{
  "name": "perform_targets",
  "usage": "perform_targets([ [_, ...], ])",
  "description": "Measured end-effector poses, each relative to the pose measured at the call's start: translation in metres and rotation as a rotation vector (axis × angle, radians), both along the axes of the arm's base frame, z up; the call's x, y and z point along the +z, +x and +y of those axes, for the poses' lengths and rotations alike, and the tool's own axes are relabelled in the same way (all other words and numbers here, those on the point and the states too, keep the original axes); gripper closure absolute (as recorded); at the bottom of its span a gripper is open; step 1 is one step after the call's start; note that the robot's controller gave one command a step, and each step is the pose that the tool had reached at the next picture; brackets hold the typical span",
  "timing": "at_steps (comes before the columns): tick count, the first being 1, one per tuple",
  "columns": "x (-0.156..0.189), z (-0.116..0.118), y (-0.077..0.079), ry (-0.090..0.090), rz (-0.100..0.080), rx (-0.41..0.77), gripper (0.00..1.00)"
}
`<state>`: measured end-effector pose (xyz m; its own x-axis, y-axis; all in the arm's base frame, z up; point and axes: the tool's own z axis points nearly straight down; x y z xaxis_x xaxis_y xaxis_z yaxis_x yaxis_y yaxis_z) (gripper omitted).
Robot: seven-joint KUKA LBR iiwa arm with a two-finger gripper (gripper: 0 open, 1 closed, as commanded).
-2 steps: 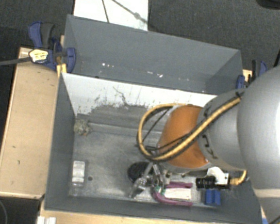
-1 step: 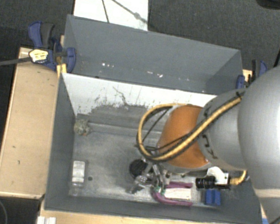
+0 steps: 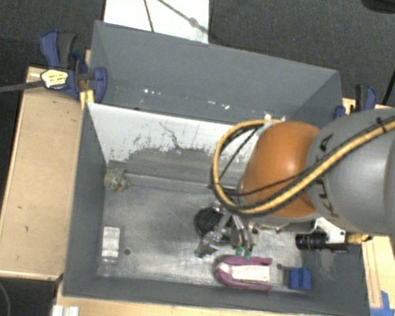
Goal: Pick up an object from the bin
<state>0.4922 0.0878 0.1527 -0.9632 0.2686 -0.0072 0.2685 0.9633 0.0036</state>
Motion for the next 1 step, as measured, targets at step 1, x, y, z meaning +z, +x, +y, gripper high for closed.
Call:
perform_targets([
  [1,0.0171,0.0001,0.0009,-0.001,0.004,0.012,1.00],
])
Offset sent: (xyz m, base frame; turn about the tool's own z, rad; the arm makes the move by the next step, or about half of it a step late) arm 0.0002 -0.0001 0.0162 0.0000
